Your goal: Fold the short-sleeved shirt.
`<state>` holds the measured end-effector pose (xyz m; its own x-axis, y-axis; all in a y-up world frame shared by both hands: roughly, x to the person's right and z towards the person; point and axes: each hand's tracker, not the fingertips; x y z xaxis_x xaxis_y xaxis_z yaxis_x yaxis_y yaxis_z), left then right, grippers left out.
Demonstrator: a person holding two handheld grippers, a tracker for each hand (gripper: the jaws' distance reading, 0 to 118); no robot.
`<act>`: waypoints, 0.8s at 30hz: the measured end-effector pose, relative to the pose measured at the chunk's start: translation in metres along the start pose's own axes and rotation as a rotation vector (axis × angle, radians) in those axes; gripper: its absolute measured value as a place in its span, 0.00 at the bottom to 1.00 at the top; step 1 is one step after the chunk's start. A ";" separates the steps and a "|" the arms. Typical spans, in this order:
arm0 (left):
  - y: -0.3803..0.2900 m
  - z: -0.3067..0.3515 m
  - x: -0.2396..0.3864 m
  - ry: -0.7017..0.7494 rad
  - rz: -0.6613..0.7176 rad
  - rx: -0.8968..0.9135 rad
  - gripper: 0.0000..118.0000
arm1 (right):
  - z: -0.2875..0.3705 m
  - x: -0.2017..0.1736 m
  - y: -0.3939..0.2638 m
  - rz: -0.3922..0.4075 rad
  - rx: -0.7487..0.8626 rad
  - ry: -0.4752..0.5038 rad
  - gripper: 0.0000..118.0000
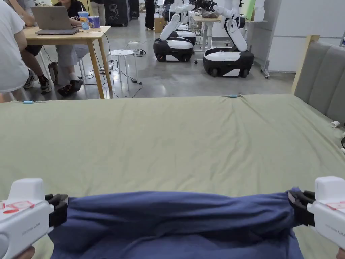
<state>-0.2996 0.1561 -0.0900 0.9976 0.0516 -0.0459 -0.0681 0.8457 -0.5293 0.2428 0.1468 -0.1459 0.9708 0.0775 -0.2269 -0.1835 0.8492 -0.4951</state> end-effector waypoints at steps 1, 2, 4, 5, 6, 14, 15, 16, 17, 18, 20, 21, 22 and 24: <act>-0.017 0.007 -0.004 0.007 0.012 -0.022 0.02 | 0.004 -0.002 -0.016 0.003 -0.029 0.000 0.03; -0.031 0.012 -0.008 0.019 0.023 -0.044 0.02 | 0.002 -0.004 -0.033 -0.002 -0.068 0.007 0.03; -0.065 0.012 -0.020 0.036 0.082 -0.121 0.02 | 0.001 -0.010 -0.068 -0.007 -0.140 0.017 0.04; -0.076 0.011 -0.023 0.032 0.107 -0.152 0.02 | -0.001 -0.012 -0.081 -0.013 -0.169 0.017 0.04; -0.087 0.010 -0.025 0.041 0.111 -0.174 0.02 | -0.006 -0.014 -0.093 -0.026 -0.193 0.014 0.04; -0.068 0.024 0.002 0.121 0.003 -0.065 0.74 | 0.010 -0.018 -0.068 -0.078 -0.123 0.082 0.93; -0.057 0.029 0.011 0.111 -0.017 -0.022 0.83 | 0.015 -0.025 -0.058 -0.076 -0.086 0.079 0.98; -0.046 0.034 0.025 0.113 -0.048 0.015 0.82 | 0.020 -0.033 -0.046 -0.065 -0.031 0.081 0.97; -0.038 0.036 0.036 0.114 -0.075 0.048 0.82 | 0.023 -0.041 -0.035 -0.058 0.008 0.087 0.96; -0.030 0.035 0.051 0.109 -0.105 0.079 0.82 | 0.023 -0.049 -0.024 -0.056 0.035 0.094 0.96; -0.019 0.030 0.077 0.076 -0.147 0.139 0.82 | 0.025 -0.073 -0.006 -0.037 0.109 0.097 0.96; -0.015 0.027 0.091 0.060 -0.149 0.168 0.81 | 0.024 -0.086 0.002 -0.015 0.149 0.087 0.94; -0.012 0.023 0.104 0.042 -0.147 0.185 0.81 | 0.021 -0.099 0.007 0.010 0.174 0.064 0.94; -0.012 0.014 0.120 0.011 -0.147 0.209 0.80 | 0.019 -0.119 0.014 0.024 0.194 0.042 0.89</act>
<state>-0.1793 0.1600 -0.0771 0.9963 -0.0852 0.0086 0.0829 0.9353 -0.3441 0.1279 0.1594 -0.1103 0.9585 0.0801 -0.2735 -0.1690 0.9326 -0.3190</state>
